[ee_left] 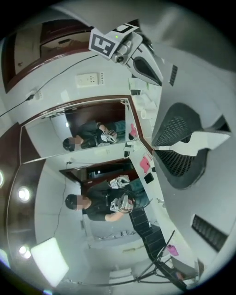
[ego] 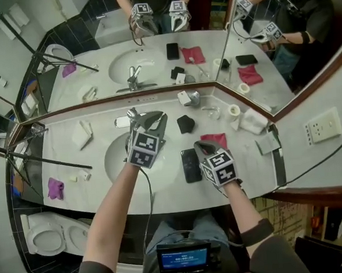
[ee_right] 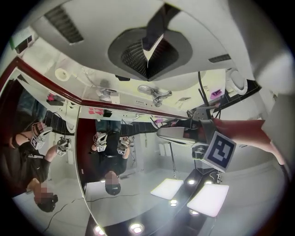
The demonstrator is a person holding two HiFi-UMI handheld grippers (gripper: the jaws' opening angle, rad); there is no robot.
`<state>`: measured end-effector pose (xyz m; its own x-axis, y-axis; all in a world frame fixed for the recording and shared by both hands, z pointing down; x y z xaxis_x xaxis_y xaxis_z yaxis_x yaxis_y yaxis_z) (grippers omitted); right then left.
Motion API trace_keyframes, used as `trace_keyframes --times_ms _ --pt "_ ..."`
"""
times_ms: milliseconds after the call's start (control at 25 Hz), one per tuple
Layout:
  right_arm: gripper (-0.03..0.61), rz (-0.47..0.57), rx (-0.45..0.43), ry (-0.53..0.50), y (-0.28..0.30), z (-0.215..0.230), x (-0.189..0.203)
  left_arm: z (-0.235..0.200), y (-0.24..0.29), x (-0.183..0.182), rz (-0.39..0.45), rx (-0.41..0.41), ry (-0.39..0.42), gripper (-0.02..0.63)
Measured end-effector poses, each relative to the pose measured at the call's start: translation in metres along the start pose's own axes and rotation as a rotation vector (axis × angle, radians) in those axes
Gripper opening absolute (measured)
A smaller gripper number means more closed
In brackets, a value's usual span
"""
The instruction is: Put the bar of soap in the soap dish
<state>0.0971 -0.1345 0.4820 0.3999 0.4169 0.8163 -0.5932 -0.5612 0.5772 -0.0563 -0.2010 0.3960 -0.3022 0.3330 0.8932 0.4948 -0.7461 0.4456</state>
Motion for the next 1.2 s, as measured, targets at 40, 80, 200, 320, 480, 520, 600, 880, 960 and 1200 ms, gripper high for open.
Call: trace_keyframes --times_ms 40,80,200,320,480,520,600,880,960,1200 --pt "0.020 0.002 0.004 -0.002 -0.004 -0.004 -0.002 -0.001 -0.013 0.001 0.012 -0.011 -0.023 0.024" --pt "0.020 0.004 0.007 -0.003 -0.007 -0.009 -0.004 -0.001 -0.026 0.003 0.020 -0.015 -0.044 0.009" --pt "0.020 0.010 0.015 -0.001 -0.016 -0.020 -0.006 0.001 -0.057 0.011 0.046 -0.026 -0.102 0.000" --pt "0.020 0.012 0.022 0.000 -0.023 -0.031 -0.008 0.002 -0.085 0.020 0.072 -0.032 -0.141 0.000" --pt "0.020 0.022 0.043 0.012 -0.035 -0.042 -0.009 0.013 -0.118 0.030 0.090 -0.040 -0.183 0.000" --pt "0.020 0.026 0.047 0.016 -0.038 -0.044 -0.009 0.015 -0.125 0.033 0.090 -0.041 -0.192 0.000" --pt "0.020 0.035 0.055 0.024 -0.043 -0.048 -0.009 0.019 -0.138 0.040 0.087 -0.049 -0.216 0.000" --pt "0.020 0.051 0.083 0.045 -0.056 -0.053 -0.007 0.016 -0.179 0.067 0.083 -0.094 -0.239 0.000" --pt "0.020 0.049 0.085 0.053 -0.058 -0.054 -0.004 0.016 -0.186 0.072 0.083 -0.105 -0.245 0.000" --pt "0.020 0.036 0.077 0.058 -0.060 -0.062 0.006 0.020 -0.199 0.081 0.099 -0.110 -0.262 0.000"
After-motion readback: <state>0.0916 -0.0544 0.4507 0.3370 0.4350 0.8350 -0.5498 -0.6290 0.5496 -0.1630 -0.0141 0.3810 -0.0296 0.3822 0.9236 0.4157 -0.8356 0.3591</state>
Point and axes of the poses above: the fingertips, and each gripper's own axes: y forward along the fingers, z to its right, x out of its underside, the point moved 5 cm from there along -y, backward along the fingers, and after that the axes turned 8 degrees about -y, right-handed, at the moved point
